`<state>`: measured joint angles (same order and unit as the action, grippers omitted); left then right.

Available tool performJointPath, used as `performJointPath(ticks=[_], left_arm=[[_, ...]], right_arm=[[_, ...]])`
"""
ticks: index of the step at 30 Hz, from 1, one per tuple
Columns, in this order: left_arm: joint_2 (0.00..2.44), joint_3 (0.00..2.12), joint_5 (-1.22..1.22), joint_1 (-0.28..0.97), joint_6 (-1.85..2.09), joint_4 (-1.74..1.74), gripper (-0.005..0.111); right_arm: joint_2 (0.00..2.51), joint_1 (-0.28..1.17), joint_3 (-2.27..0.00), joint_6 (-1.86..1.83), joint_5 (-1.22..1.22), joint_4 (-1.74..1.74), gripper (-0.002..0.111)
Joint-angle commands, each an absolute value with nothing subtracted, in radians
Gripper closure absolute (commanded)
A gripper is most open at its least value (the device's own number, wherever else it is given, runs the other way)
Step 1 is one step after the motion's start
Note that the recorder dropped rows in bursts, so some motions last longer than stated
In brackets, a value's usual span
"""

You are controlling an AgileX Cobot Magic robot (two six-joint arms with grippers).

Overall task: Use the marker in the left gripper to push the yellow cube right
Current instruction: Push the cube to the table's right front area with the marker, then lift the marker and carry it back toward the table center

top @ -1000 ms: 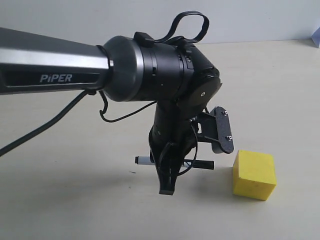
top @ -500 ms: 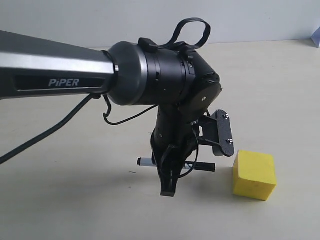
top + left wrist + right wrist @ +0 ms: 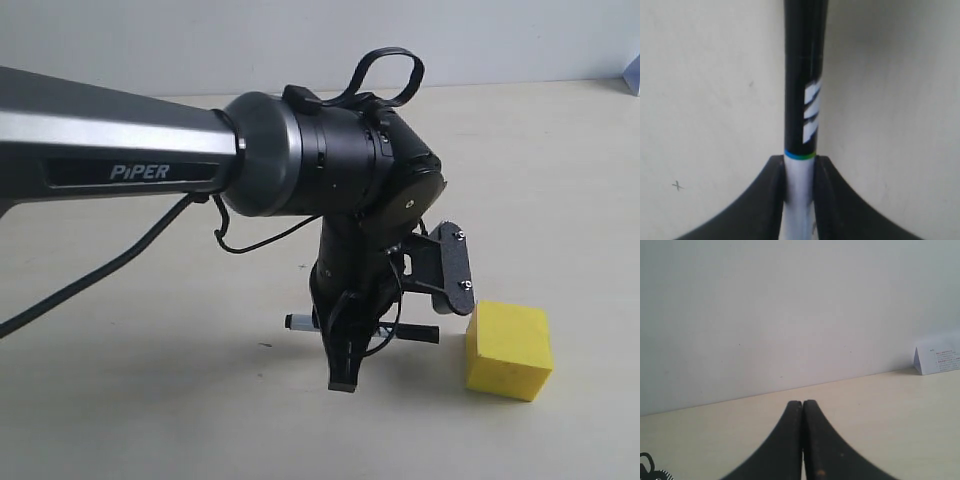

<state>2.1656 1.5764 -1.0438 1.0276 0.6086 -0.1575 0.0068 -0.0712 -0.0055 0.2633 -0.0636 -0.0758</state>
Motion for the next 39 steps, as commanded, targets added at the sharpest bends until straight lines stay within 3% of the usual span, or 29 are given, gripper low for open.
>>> performJointPath(ticks=[1,8,24,32,39], left_arm=[[2.192,1.647,-1.045,1.071,0.614,-0.141,0.107],[2.280,1.804,-1.153,1.118,0.644,-0.120,0.107],[2.261,1.807,-1.221,1.055,0.563,-0.141,0.107],[2.059,1.782,-1.221,0.964,0.410,-0.097,0.107],[1.801,1.531,-1.182,0.903,0.238,-0.097,0.107]], right_arm=[[0.000,-0.070,0.000,0.264,-0.060,-0.078,0.108],[0.000,-0.070,0.000,0.264,-0.060,-0.078,0.108],[0.000,-0.070,0.000,0.264,-0.060,-0.078,0.108],[0.000,-0.070,0.000,0.264,-0.060,-0.078,0.108],[0.000,-0.070,0.000,0.264,-0.060,-0.078,0.108]])
